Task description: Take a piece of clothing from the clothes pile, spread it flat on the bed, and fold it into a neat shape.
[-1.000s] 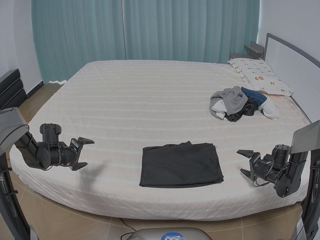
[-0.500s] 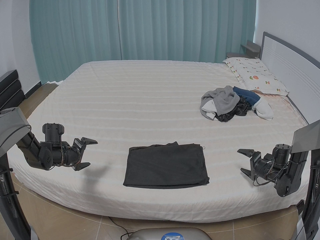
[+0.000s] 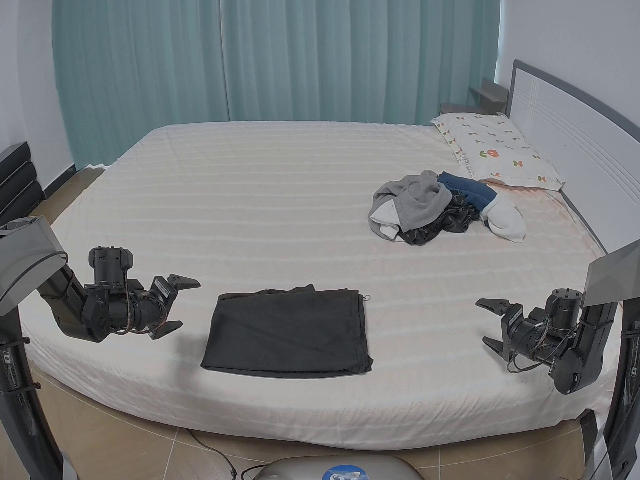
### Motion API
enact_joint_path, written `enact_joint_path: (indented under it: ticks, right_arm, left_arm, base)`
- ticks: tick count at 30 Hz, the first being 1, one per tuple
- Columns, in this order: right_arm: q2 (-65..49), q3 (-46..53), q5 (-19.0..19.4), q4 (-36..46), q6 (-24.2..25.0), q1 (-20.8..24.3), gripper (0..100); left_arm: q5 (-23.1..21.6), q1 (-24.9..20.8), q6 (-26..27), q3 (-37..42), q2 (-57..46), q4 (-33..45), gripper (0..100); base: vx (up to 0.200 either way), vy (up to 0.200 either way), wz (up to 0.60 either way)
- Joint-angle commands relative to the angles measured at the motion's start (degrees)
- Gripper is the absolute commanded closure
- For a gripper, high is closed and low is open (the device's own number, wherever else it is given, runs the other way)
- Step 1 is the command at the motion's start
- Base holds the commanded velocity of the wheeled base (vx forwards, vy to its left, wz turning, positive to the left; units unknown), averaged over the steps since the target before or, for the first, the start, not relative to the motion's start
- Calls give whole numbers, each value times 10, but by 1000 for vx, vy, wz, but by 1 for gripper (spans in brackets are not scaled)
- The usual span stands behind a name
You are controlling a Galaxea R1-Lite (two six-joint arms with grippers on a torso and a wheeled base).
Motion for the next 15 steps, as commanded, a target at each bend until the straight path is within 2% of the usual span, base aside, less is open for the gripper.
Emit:
enact_joint_path:
  ticks: [1,6,11,15]
  right_arm:
    - [1,1,0,-5,-1,2,0]
    - [2,1,0,-6,-2,4,0]
    - [3,2,-1,-6,-2,5,0]
    - [4,2,-2,-6,-4,7,0]
  left_arm:
    - [9,0,33,2,12,-3,0]
    - [12,-18,117,9,39,-6,0]
    - [15,-17,195,-2,65,-8,0]
    - [13,-20,236,-14,72,-8,0]
  base:
    - [0,0,0]
    - [0,0,0]
    - [0,0,0]
    - [0,0,0]
